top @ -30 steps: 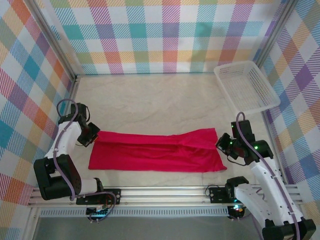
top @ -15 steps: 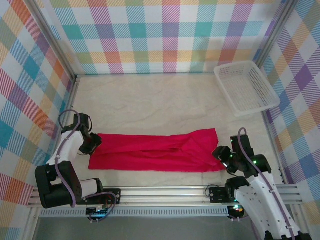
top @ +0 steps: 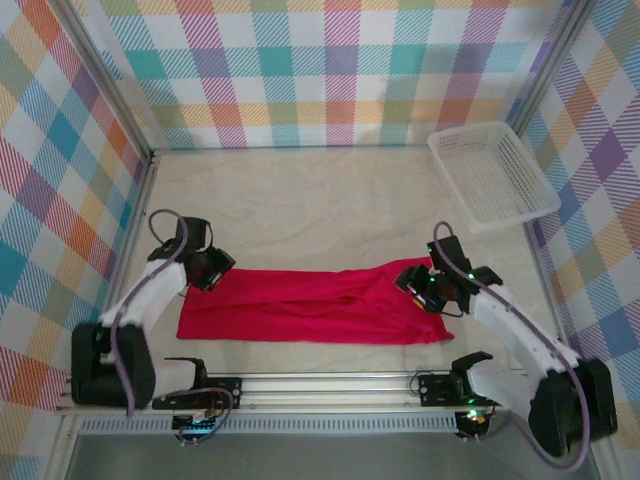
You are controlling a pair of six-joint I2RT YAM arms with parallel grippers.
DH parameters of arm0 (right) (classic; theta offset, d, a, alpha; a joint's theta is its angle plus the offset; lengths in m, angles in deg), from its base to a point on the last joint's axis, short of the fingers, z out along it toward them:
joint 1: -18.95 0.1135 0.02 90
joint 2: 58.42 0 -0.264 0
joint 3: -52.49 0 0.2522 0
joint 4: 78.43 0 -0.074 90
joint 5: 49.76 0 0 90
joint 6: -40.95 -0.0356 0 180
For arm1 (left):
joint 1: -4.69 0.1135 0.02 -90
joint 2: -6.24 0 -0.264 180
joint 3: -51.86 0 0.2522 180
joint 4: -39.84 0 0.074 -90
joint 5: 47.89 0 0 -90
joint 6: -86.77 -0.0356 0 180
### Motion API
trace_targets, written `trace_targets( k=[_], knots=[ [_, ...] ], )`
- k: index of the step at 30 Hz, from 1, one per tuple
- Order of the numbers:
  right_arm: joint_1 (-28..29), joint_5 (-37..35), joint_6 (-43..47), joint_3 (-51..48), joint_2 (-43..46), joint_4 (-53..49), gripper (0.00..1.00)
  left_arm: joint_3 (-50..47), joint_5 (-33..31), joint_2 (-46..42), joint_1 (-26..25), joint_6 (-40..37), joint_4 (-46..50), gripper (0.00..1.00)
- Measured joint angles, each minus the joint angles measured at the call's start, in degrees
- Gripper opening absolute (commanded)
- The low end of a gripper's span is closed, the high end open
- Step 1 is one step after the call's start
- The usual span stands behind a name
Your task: Fold the inside-out t-shirt
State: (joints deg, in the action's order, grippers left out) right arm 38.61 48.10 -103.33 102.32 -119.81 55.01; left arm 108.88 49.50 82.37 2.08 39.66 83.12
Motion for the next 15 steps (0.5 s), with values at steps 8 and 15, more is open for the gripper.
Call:
trace_targets(
  k=[8, 15],
  knots=[
    [-0.42, -2.82, 1.05, 7.96, -22.93, 9.66, 0.56, 9.29, 3.04, 19.5, 0.0, 1.36, -3.72, 0.43],
    [-4.96, -4.2, 6.34, 29.4, -44.24, 9.16, 0.53, 23.5, 3.5, 30.99, 0.0, 1.25, -4.26, 0.41]
  ],
)
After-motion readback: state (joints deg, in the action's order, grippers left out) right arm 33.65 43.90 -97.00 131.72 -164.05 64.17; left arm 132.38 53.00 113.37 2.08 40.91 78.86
